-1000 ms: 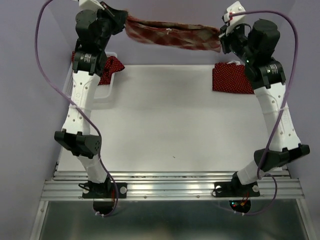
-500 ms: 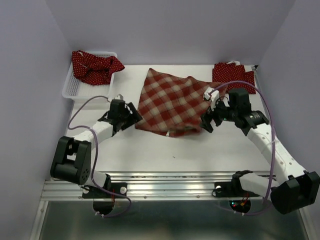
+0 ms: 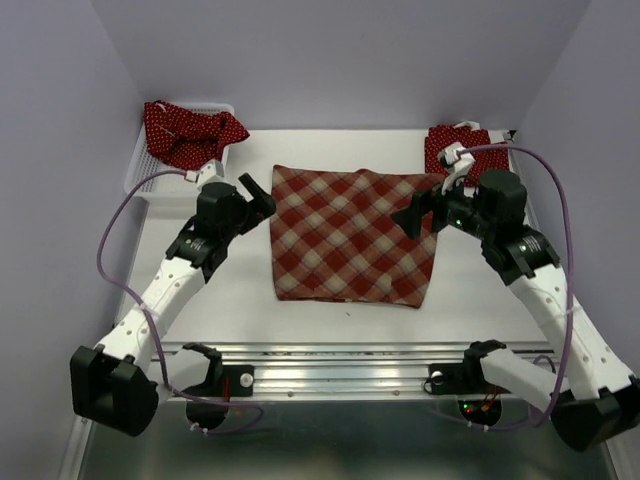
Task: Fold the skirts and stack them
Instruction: Flatten the skirt out
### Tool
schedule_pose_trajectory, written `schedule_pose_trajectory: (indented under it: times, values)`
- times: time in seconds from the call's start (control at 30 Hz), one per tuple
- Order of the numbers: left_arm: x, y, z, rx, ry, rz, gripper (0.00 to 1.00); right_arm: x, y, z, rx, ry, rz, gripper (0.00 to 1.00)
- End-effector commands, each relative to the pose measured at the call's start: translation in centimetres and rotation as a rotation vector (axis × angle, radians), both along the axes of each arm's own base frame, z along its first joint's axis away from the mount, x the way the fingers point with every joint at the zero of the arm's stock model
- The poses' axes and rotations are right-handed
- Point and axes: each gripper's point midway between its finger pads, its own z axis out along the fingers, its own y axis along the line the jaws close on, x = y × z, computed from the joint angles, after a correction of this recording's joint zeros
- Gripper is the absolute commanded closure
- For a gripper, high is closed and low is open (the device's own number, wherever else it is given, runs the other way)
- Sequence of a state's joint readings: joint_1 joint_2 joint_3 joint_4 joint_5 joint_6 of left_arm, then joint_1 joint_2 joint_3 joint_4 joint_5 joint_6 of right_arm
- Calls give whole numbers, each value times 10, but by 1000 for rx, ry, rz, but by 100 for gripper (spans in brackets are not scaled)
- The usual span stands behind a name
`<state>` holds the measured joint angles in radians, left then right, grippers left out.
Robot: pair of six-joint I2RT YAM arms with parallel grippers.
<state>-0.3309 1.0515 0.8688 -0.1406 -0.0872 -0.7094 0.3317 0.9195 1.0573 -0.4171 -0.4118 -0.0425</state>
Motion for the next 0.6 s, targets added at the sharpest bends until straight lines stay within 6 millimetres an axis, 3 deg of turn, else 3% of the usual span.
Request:
schedule_pose_trajectory:
  times: [0.0, 0.07, 0.13, 0.17, 0.27, 0.3, 0.47, 0.57]
  values:
    - [4, -23, -37, 26, 116, -66, 1, 43, -5, -37, 120, 278, -269, 0]
    - [5, -47, -42, 32, 126, -126, 1, 56, -11, -72, 117, 381, -372, 0]
    - [11, -65, -62, 60, 169, -166, 1, 59, -12, -106, 93, 450, -407, 0]
    - [13, -79, -76, 97, 194, -214, 1, 62, -11, -112, 91, 454, -406, 0]
    - [18, -91, -104, 139, 267, -265, 1, 65, -9, -140, 62, 510, -410, 0]
    - [19, -98, -122, 150, 315, -286, 1, 66, -7, -157, 50, 560, -417, 0]
    - [6, -100, -168, 170, 420, -287, 1, 42, -9, -229, -12, 734, -422, 0]
    - [-3, -93, -184, 174, 459, -263, 1, 26, -12, -255, -40, 799, -426, 0]
